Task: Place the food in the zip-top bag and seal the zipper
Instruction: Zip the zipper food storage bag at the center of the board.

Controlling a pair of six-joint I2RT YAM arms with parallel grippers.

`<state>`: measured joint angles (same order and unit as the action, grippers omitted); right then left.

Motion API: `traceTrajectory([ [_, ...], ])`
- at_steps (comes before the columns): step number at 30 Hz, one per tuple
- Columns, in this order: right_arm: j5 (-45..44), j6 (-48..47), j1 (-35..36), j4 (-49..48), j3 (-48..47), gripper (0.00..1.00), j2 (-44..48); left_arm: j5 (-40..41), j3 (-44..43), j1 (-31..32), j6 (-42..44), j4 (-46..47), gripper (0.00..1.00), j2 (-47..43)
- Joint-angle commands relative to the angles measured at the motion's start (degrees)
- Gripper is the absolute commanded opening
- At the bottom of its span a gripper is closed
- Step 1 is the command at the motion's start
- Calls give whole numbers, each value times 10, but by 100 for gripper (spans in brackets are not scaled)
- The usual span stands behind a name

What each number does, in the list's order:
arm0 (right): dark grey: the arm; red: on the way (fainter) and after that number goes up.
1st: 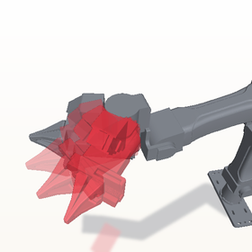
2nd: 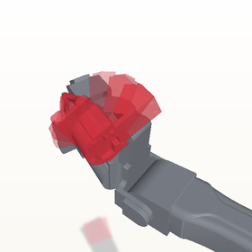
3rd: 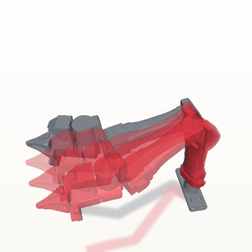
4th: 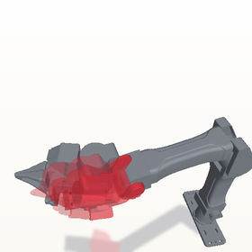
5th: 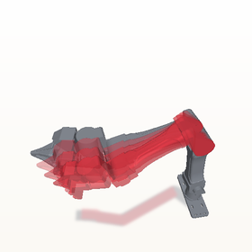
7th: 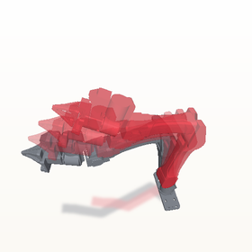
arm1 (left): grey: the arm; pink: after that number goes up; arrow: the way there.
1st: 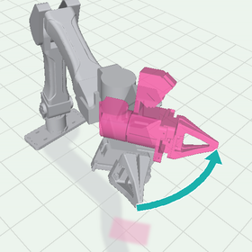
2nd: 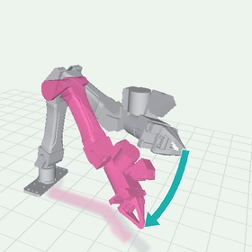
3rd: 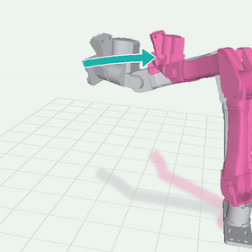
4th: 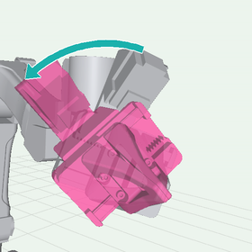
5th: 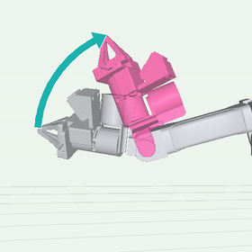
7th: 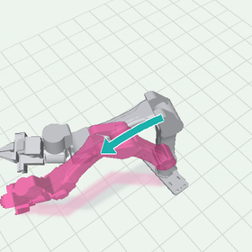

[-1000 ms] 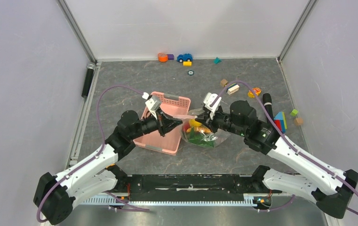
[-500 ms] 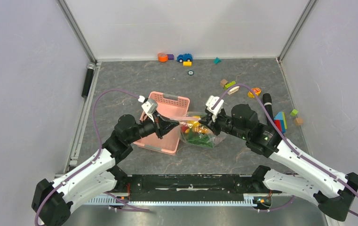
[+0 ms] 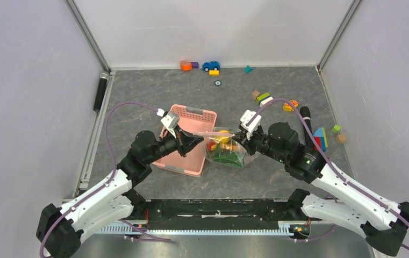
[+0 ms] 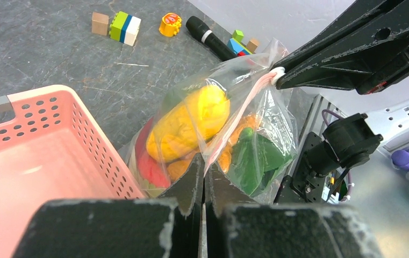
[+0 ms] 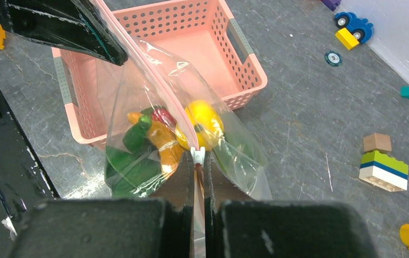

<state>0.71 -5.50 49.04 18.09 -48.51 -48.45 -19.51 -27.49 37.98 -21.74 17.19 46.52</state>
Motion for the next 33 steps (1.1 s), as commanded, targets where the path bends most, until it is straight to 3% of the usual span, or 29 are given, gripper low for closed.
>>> traceTrajectory([
  [1,-89,-1,-7,18,17,0,25,59,-15,-8,15,-5,2,1],
  [33,-265,34,-8,48,28,0,71,151,-41,-9,17,-65,2,17],
])
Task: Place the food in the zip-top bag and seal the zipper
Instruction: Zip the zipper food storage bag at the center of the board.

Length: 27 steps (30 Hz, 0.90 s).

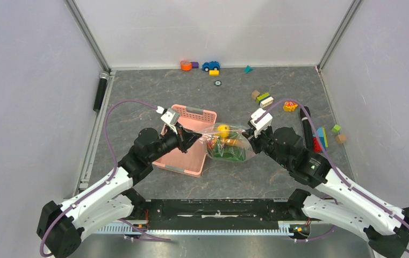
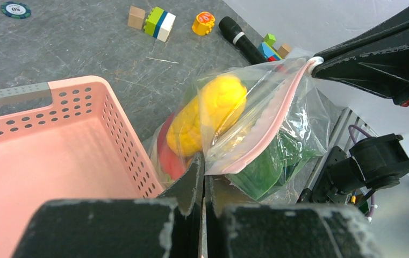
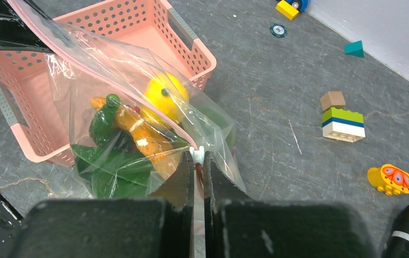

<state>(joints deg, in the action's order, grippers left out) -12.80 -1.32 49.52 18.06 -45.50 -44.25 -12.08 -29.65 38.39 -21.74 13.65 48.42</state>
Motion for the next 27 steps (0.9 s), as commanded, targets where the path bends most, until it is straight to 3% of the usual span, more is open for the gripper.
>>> traceTrajectory([
  [1,-131,-6,-13,53,-1,0,32,80,-21,-13,17,-34,2,-3],
  [18,-248,-7,-12,127,-29,0,46,149,-42,-13,18,-67,2,17],
  [24,-233,-13,-12,111,-26,0,31,124,-49,-13,25,-57,2,39],
  [27,-235,-10,-13,107,-33,0,22,74,-50,-13,31,-32,2,48],
])
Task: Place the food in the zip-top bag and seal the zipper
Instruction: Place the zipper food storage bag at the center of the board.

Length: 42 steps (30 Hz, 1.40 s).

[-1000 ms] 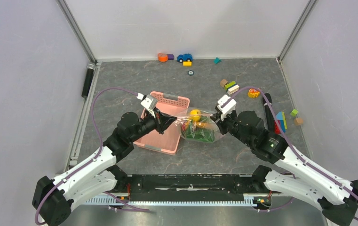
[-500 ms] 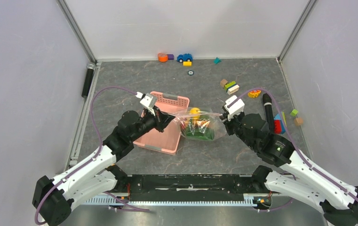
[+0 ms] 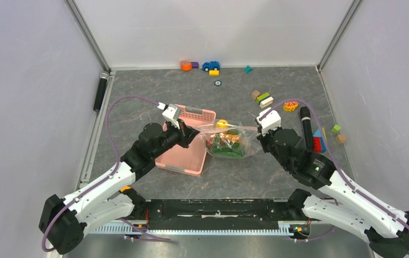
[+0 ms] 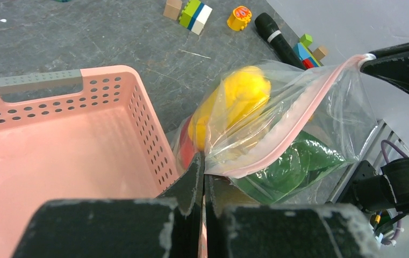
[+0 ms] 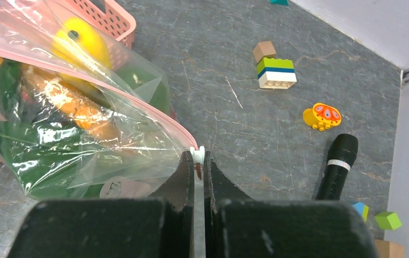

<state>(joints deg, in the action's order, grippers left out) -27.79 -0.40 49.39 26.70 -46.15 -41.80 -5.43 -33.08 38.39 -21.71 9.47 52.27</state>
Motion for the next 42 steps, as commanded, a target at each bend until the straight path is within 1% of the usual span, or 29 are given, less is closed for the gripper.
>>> traceTrajectory([
  [1,-82,-19,-11,17,-27,0,-4,-13,-19,-13,32,20,2,13],
  [4,-104,-8,-11,15,-38,0,-8,-58,-23,-13,22,70,2,30],
  [6,-152,4,-11,17,-46,0,-11,-81,-33,-13,18,103,2,54],
  [8,-220,11,-11,21,-53,0,-22,-90,-52,-13,25,131,2,96],
  [10,-331,31,-12,49,-70,0,-50,-85,-87,-13,30,141,2,141],
  [12,-406,71,-16,111,-113,0,-84,-97,-144,-13,32,134,2,192],
  [14,-461,82,-20,151,-165,0,-111,-129,-216,-13,23,138,2,248],
  [15,-491,75,-22,157,-186,0,-119,-147,-246,-13,16,146,2,280],
  [18,-624,47,-32,154,-235,0,-138,-181,-365,-13,-16,159,2,371],
  [19,-646,32,-34,149,-257,0,-140,-193,-417,-13,-24,140,2,404],
  [20,-647,14,-34,143,-275,0,-138,-216,-460,-13,-27,116,2,427],
  [21,-634,9,-34,137,-289,0,-134,-241,-501,-13,-32,98,2,453],
  [22,-613,-5,-34,121,-295,0,-122,-268,-526,-13,-43,100,2,474],
  [23,-592,-29,-34,93,-289,0,-108,-282,-532,-13,-57,116,2,485],
  [24,-552,-51,-34,59,-273,0,-85,-291,-526,-12,-74,144,3,496],
  [25,-512,-71,-34,26,-247,0,-59,-293,-515,-13,-83,162,6,502],
  [26,-453,-77,-34,7,-224,0,-39,-294,-500,-13,-91,179,15,506],
  [27,-399,-76,-34,-1,-198,0,-16,-298,-479,-13,-96,194,41,509],
  [29,-263,-63,-34,6,-151,0,18,-307,-435,-13,-103,217,99,509],
  [31,-137,-52,-34,9,-103,0,44,-312,-381,-15,-102,244,100,494],
  [32,-74,-55,-34,9,-79,0,50,-298,-356,-16,-101,252,100,481],
  [33,13,-60,-34,12,-63,0,49,-283,-332,-18,-97,249,100,462],
  [36,209,-85,-34,25,-24,0,21,-231,-283,-25,-79,203,100,402],
  [39,304,-92,-34,4,21,2,-15,-156,-243,-25,-59,140,100,333],
  [42,391,-97,-33,-40,64,8,-43,-72,-204,-25,-44,76,100,276],
])
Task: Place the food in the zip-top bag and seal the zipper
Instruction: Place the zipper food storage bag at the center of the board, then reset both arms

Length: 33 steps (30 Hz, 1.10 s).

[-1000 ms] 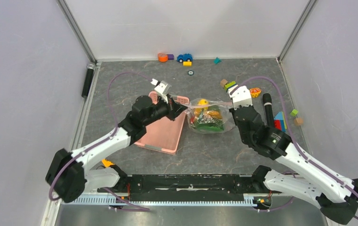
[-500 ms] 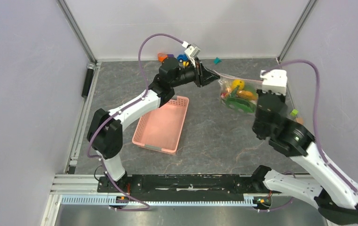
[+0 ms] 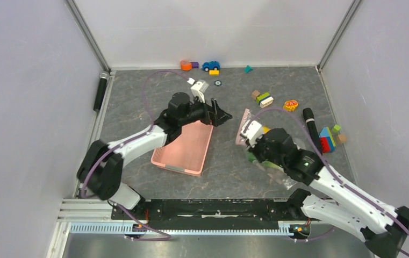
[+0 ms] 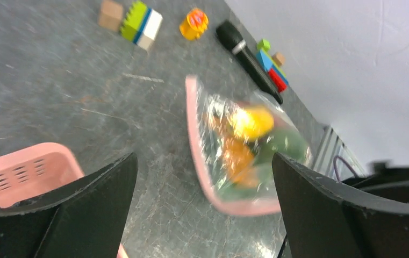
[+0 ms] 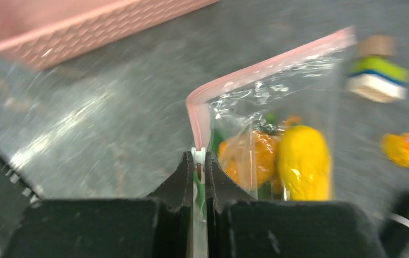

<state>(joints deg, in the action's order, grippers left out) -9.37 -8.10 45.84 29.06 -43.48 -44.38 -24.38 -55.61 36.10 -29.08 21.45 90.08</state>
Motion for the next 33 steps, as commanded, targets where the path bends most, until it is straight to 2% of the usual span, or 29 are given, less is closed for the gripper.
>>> traceTrajectory([
  [1,240,-21,2,-84,51,11,-24,146,33,-2,35,-67,100,-123],
  [2,266,-25,2,-98,62,16,-27,170,42,-2,38,-86,100,-137],
  [5,295,-23,2,-140,78,52,-21,241,64,-2,45,-146,100,-184],
  [7,273,-16,2,-155,76,79,-6,282,75,-2,44,-173,100,-209],
  [8,242,-9,2,-161,73,98,3,298,80,-2,42,-186,100,-221],
  [11,93,38,2,-175,71,98,30,346,88,-2,26,-242,100,-263],
  [13,-63,78,2,-180,74,98,43,398,90,-2,10,-280,100,-292],
  [15,-245,130,2,-175,85,98,51,478,91,-2,-21,-340,100,-325],
  [19,-492,208,2,-152,113,98,54,641,85,-2,-88,-475,100,-393],
  [22,-654,369,2,-64,113,98,52,721,85,-2,-134,-562,100,-438],
  [25,-726,442,2,-16,120,98,66,759,103,-2,-134,-580,100,-481],
  [33,-743,473,2,-14,151,98,115,754,143,-2,-103,-536,100,-550],
])
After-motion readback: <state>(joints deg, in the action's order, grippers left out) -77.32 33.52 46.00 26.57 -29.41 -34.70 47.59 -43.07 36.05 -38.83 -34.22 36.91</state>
